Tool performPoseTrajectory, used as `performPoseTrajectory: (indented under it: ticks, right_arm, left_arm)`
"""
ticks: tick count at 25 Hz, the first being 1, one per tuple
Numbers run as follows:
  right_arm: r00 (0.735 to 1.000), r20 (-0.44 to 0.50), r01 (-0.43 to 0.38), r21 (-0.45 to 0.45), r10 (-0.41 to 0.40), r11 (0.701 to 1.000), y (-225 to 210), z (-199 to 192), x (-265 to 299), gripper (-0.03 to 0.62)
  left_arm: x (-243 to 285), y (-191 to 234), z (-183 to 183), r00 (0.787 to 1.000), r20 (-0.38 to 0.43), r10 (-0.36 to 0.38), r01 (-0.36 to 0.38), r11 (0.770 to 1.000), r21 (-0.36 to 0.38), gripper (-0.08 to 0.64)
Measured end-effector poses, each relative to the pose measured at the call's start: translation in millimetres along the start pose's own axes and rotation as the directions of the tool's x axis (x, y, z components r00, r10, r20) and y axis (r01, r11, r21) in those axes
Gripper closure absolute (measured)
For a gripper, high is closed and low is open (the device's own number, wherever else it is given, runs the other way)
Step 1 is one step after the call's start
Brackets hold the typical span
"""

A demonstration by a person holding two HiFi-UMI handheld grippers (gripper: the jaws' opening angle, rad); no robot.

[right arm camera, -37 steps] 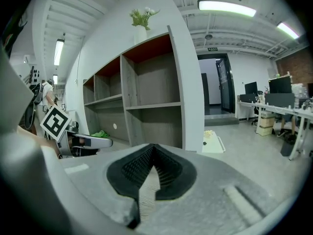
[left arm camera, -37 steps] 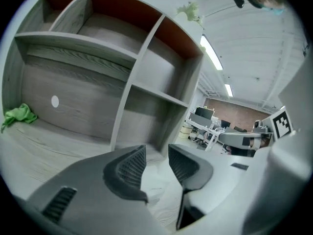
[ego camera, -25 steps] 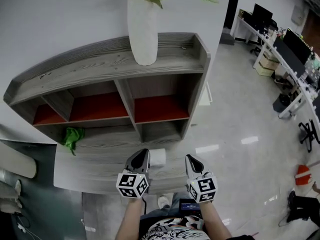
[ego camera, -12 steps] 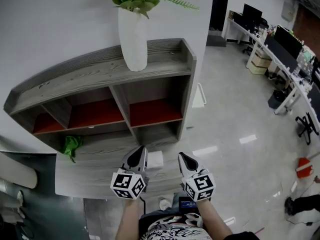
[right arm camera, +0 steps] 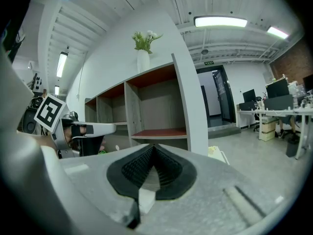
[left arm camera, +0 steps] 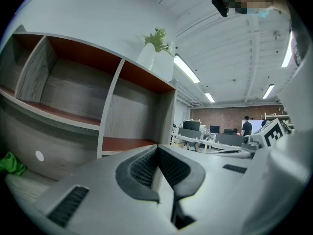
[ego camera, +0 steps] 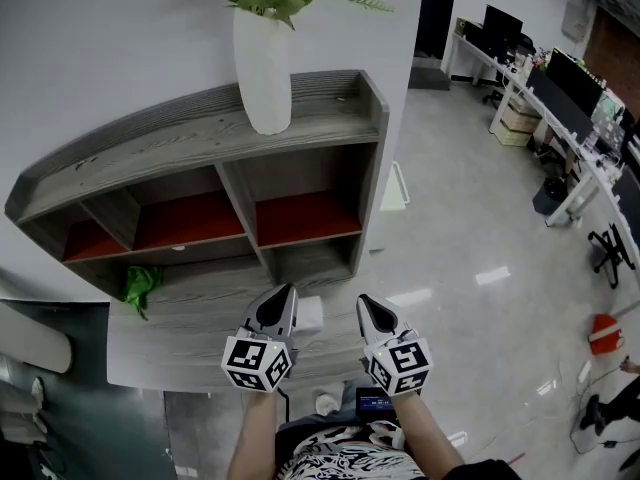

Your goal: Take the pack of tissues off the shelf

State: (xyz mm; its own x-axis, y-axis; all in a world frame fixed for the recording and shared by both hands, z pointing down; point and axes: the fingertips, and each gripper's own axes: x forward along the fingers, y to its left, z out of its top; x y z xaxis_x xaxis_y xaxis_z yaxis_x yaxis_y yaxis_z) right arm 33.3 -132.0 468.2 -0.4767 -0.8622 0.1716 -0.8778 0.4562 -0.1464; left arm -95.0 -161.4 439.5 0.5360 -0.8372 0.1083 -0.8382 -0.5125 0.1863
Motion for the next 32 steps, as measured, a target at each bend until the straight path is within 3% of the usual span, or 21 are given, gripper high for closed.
performPoseTrajectory:
  ticks: [32]
  right_arm:
    - [0.999, -0.030, 0.032, -0.021, -0.033, 0.999, -21, -13, -12, 0.591]
  left_arm:
    - [-1, 0, -11, 1.000, -0.012, 0.020, -0.020, 1.000, -0.019, 0.552]
